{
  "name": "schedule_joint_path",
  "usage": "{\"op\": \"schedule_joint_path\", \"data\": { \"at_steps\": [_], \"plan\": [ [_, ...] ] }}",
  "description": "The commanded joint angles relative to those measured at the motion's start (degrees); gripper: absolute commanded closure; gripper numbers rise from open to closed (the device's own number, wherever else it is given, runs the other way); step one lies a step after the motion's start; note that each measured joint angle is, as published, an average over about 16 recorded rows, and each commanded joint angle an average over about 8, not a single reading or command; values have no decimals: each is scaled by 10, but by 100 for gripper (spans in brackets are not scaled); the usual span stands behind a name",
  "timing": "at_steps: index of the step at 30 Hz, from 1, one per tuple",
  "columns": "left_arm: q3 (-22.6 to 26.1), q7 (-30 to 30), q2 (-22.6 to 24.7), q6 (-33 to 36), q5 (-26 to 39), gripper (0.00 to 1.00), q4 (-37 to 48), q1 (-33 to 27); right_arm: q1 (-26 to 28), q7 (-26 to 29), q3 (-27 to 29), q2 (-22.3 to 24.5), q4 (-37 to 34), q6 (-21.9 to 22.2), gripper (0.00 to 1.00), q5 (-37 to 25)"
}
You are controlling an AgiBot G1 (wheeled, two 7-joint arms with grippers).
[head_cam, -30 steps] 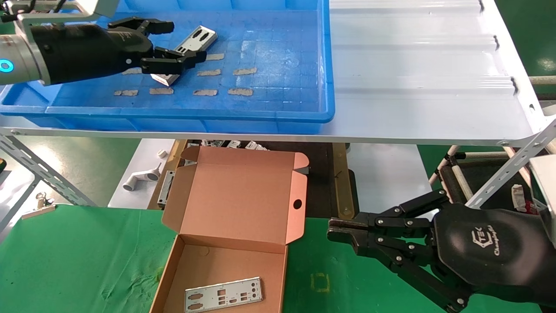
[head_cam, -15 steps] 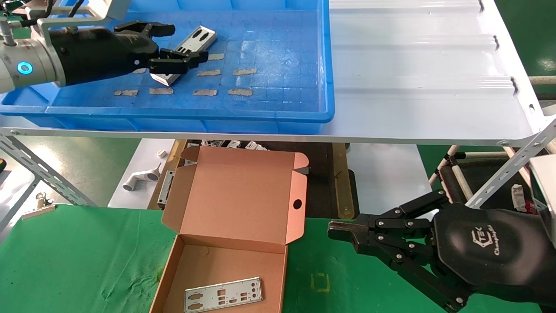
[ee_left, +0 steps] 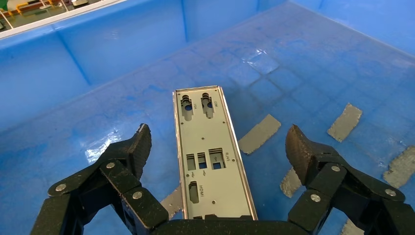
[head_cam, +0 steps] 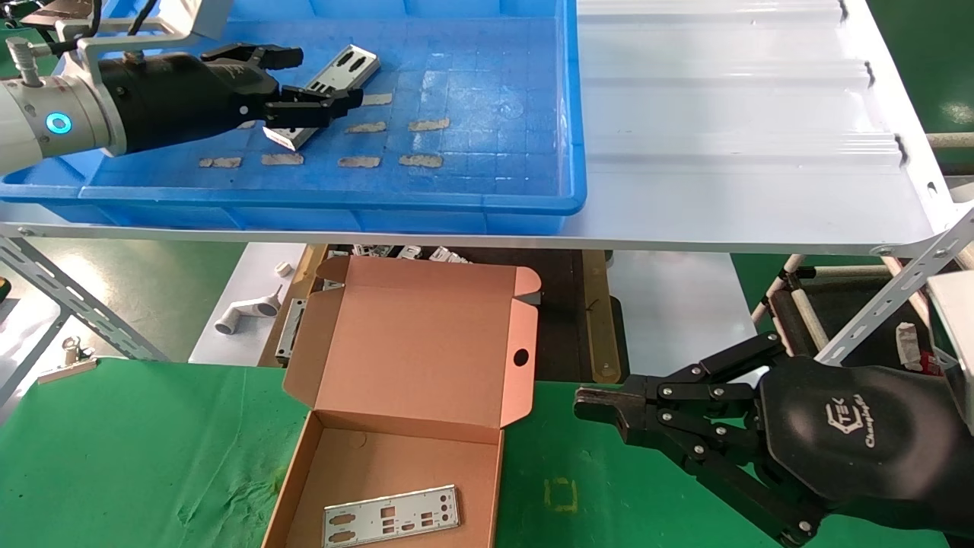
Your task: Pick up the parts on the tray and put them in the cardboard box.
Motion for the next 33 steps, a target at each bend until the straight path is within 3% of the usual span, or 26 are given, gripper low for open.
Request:
{"op": "schedule_joint_path", "data": {
  "at_steps": [1, 4, 33],
  "plan": [
    [0, 0, 1, -1, -1, 90, 4, 0, 0, 0, 0, 0, 0, 0, 100, 0],
    [-1, 0, 3, -3, -1, 100, 8, -1, 0, 0, 0, 0, 0, 0, 100, 0],
    [-7, 0, 7, -15, -9, 100, 18, 4, 0, 0, 0, 0, 0, 0, 100, 0]
  ]
}}
